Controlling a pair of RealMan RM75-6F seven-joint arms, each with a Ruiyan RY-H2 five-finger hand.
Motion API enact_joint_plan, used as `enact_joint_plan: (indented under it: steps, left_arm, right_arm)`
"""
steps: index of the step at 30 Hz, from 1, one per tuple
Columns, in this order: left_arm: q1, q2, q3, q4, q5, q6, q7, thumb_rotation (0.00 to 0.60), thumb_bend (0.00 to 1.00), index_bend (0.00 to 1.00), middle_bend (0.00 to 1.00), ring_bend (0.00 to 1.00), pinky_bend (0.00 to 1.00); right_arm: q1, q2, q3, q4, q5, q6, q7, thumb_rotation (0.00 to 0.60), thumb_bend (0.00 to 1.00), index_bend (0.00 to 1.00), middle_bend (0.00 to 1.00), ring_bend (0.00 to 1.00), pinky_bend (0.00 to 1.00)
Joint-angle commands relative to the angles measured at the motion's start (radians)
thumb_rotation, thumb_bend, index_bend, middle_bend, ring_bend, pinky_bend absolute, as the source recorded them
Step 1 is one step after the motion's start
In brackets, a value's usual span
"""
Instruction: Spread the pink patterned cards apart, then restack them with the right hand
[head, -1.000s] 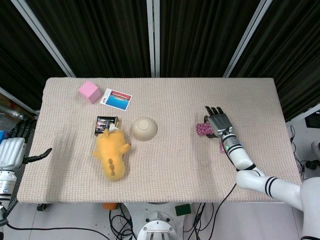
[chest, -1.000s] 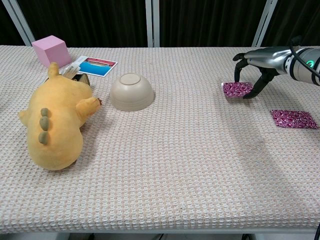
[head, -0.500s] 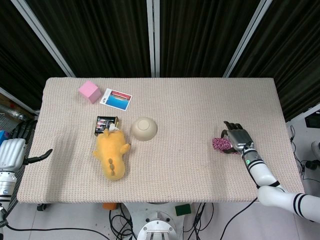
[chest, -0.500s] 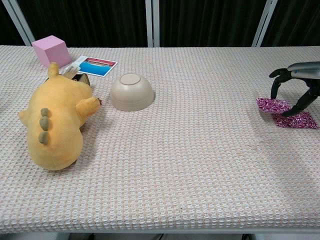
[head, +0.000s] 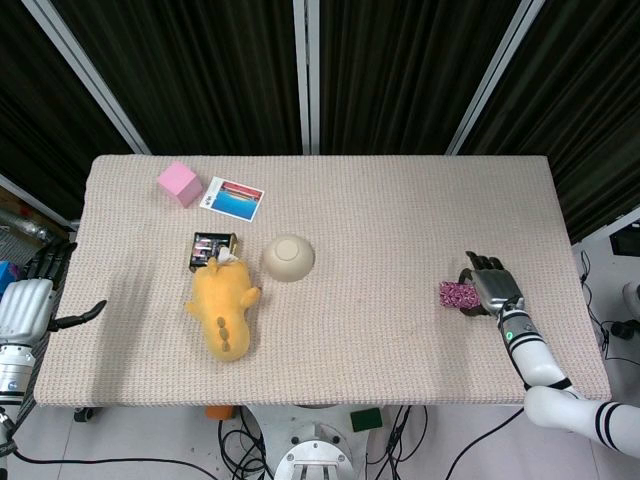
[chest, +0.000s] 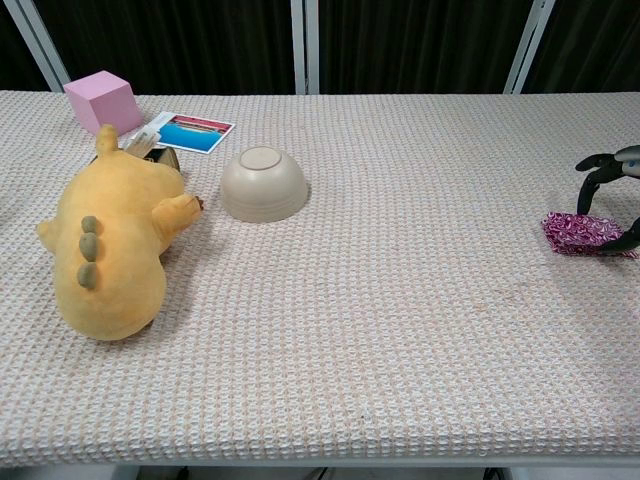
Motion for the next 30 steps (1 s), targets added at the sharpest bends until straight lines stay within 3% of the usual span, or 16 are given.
enact_joint_plan:
  steps: [1, 17, 30]
  left_arm:
    - [0.000, 0.001, -0.001, 0.000, -0.001, -0.001, 0.000, 0.278, 0.13, 0.04, 0.04, 0.00, 0.14]
    - [-0.002, 0.000, 0.000, 0.002, -0.004, -0.008, 0.001, 0.278, 0.13, 0.04, 0.04, 0.00, 0.14]
    - [-0.002, 0.006, -0.001, -0.006, -0.003, -0.005, 0.004, 0.278, 0.13, 0.04, 0.04, 0.00, 0.14]
  right_arm:
    - [-0.005, -0.008, 0.002, 0.017, -0.003, 0.000, 0.002, 0.600, 0.52, 0.42, 0.00, 0.00, 0.00]
    - [-0.007, -0.016, 0.011, 0.032, 0.003, -0.002, -0.020, 0.600, 0.50, 0.33, 0.00, 0.00, 0.00]
    - [-0.012, -0.002, 0.016, 0.019, -0.006, -0.006, -0.016, 0.600, 0.49, 0.32, 0.00, 0.00, 0.00]
